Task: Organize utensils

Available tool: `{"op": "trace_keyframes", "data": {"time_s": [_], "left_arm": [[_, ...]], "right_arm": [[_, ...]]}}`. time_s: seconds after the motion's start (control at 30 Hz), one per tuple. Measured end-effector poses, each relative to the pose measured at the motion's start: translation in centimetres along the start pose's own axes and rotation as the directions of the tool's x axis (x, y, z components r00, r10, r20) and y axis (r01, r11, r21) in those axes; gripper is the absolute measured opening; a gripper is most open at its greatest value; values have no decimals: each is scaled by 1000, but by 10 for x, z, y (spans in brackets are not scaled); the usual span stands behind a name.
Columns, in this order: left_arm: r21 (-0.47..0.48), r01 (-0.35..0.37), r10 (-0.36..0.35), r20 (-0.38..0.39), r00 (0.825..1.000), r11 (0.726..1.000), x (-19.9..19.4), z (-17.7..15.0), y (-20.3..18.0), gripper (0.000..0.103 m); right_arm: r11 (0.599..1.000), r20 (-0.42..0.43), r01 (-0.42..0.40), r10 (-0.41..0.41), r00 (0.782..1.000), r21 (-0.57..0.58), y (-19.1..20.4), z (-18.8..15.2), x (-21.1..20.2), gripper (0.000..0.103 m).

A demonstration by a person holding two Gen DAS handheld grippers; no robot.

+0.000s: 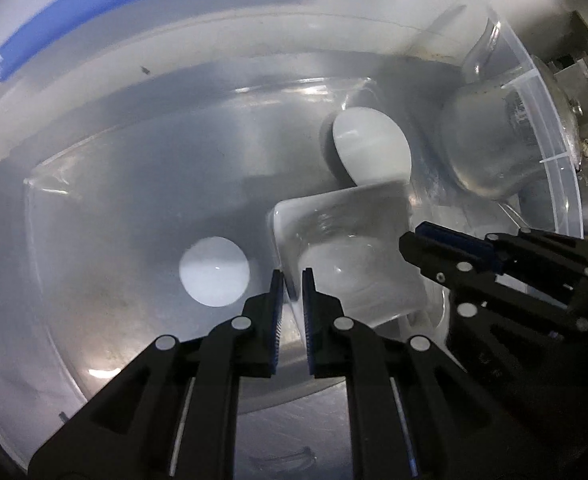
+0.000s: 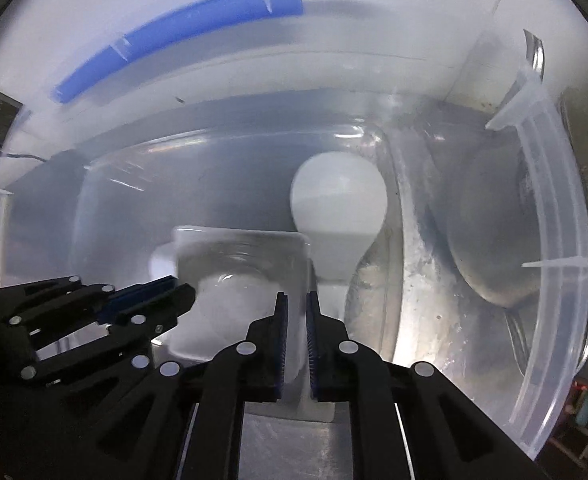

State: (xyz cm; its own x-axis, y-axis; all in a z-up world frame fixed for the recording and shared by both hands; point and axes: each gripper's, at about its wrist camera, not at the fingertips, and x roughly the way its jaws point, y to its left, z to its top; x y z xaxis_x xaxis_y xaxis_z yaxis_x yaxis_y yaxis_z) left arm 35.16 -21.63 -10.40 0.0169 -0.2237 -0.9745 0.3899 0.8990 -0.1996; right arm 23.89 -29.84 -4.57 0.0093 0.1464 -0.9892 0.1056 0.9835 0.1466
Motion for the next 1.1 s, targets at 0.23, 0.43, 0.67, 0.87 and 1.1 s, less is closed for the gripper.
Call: {"op": "trace_keyframes", "data": {"time_s": [0.23, 0.43, 0.67, 0.87, 1.1], "left_arm": [[46, -7, -9, 324, 946, 999, -109, -53, -9, 7], [41, 31, -47, 498, 866, 999, -180, -165, 14, 43], [-91, 62, -19, 413, 910, 994, -130, -258, 47, 58], [-173, 89, -23, 352, 936, 981, -99, -297, 64, 58], [-156, 113, -59, 316, 947, 981, -80, -308, 63, 59]], "right_arm": [[987, 261, -79, 113, 959, -137, 14, -71, -116, 32], [926, 222, -174, 257, 941, -334, 56, -190, -140, 44], [946, -58, -117, 104, 993, -303, 87, -251, -14, 44], [968, -123, -98, 71, 990, -232, 96, -257, 24, 44], [970, -99, -62, 39, 994, -236, 108, -261, 32, 5]]}}
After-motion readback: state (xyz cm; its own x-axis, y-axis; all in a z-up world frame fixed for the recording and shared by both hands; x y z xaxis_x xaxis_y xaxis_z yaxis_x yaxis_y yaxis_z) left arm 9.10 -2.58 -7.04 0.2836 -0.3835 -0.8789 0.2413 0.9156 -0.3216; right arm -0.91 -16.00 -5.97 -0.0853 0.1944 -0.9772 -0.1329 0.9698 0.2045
